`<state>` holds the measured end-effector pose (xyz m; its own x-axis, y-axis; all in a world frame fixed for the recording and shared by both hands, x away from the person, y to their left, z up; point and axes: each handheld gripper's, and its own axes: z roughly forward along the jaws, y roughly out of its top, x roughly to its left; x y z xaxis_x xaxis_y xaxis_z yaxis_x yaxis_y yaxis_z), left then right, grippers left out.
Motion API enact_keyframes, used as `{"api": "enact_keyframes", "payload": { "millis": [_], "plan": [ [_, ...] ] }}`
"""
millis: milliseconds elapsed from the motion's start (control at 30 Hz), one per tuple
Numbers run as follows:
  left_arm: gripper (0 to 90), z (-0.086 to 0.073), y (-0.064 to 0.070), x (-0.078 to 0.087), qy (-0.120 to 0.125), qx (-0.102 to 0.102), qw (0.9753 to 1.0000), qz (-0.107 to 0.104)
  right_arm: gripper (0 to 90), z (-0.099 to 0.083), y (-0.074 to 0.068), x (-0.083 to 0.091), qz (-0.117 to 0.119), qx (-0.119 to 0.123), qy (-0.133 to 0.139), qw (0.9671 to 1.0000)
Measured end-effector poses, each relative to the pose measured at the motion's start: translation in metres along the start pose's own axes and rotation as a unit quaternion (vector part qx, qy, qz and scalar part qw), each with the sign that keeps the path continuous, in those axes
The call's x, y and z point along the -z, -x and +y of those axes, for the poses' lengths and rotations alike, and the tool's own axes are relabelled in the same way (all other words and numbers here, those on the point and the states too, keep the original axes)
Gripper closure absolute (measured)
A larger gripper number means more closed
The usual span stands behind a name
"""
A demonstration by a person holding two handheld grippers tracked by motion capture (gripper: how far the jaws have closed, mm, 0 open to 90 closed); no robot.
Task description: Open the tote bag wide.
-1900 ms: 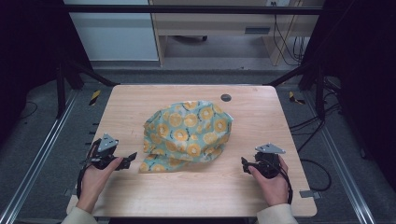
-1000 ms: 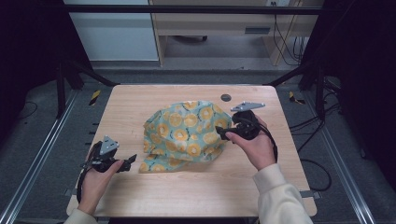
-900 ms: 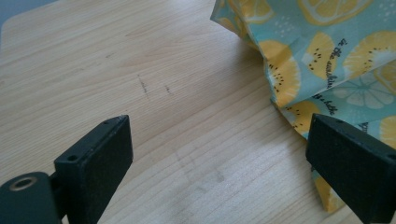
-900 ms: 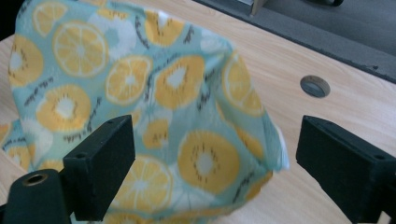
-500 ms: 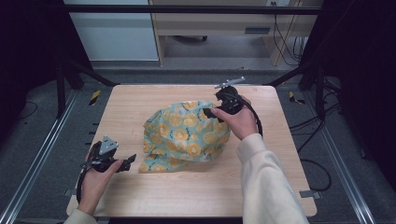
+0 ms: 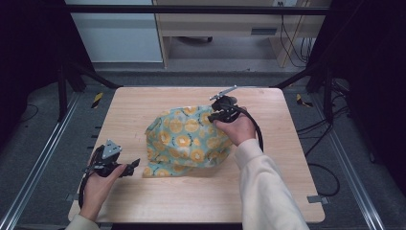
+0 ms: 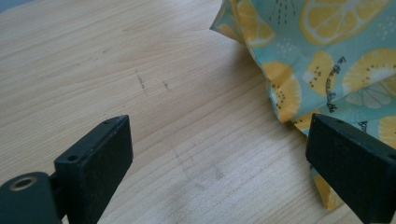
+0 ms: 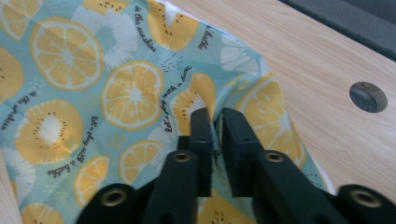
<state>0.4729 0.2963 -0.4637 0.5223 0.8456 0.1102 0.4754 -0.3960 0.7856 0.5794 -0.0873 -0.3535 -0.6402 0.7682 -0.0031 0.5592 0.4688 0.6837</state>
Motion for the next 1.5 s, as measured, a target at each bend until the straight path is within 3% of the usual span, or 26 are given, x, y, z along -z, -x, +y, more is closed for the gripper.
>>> {"api": "enact_keyframes", "payload": {
  "millis": [67, 300, 433, 500, 667, 700, 933, 1100, 1200, 1267, 1400, 1433, 1500],
  "plan": [
    [7.1, 0.0, 0.0, 0.0, 0.001, 0.003, 1.0, -0.002, 86.0, -0.001, -0.002, 0.002, 0.002, 0.0, 0.006, 1.0],
    [7.9, 0.001, 0.005, 0.005, 0.012, 0.01, 0.9997, -0.017, 88.9, -0.02, -0.022, 0.028, 0.034, 0.015, 0.069, 0.9969],
    [8.8, 0.004, 0.007, 0.014, 0.031, 0.011, 0.9993, -0.019, 89.1, -0.034, -0.031, 0.039, 0.048, 0.018, 0.093, 0.9944],
    [10.4, 0.008, 0.01, 0.019, 0.04, 0.019, 0.9989, -0.016, 89.4, -0.052, -0.043, 0.044, 0.061, 0.02, 0.115, 0.9913],
    [14.5, 0.017, 0.019, 0.022, 0.041, 0.003, 0.999, -0.017, 89.5, -0.071, -0.053, 0.049, 0.072, 0.025, 0.124, 0.9894],
    [16.4, 0.024, 0.022, 0.022, 0.04, -0.008, 0.999, -0.019, 89.5, -0.074, -0.054, 0.051, 0.074, 0.028, 0.124, 0.9891],
    [31.0, 0.044, 0.023, 0.019, 0.029, -0.047, 0.9979, -0.034, 89.1, -0.078, -0.055, 0.055, 0.074, 0.043, 0.114, 0.9898],
    [36.7, 0.056, 0.024, 0.002, -0.002, -0.066, 0.9959, -0.061, 89.2, -0.077, -0.056, 0.058, 0.076, 0.043, 0.115, 0.9895],
    [39.5, 0.064, 0.025, -0.003, 0.005, -0.07, 0.9962, -0.053, 89.3, -0.077, -0.056, 0.059, 0.077, 0.043, 0.115, 0.9894],
    [49.4, 0.068, 0.025, -0.003, 0.02, -0.058, 0.9964, -0.059, 89.4, -0.077, -0.055, 0.06, 0.078, 0.04, 0.113, 0.9897],
    [71.3, 0.074, 0.026, -0.003, 0.027, -0.066, 0.9951, -0.069, 89.7, -0.078, -0.054, 0.062, 0.077, 0.036, 0.116, 0.9897],
    [75.3, 0.076, 0.026, -0.003, 0.025, -0.069, 0.9946, -0.073, 89.7, -0.079, -0.054, 0.064, 0.076, 0.036, 0.116, 0.9897],
    [78.9, 0.078, 0.026, 0.001, 0.035, -0.054, 0.9942, -0.087, 89.6, -0.079, -0.053, 0.065, 0.076, 0.037, 0.118, 0.9895]
  ]
}}
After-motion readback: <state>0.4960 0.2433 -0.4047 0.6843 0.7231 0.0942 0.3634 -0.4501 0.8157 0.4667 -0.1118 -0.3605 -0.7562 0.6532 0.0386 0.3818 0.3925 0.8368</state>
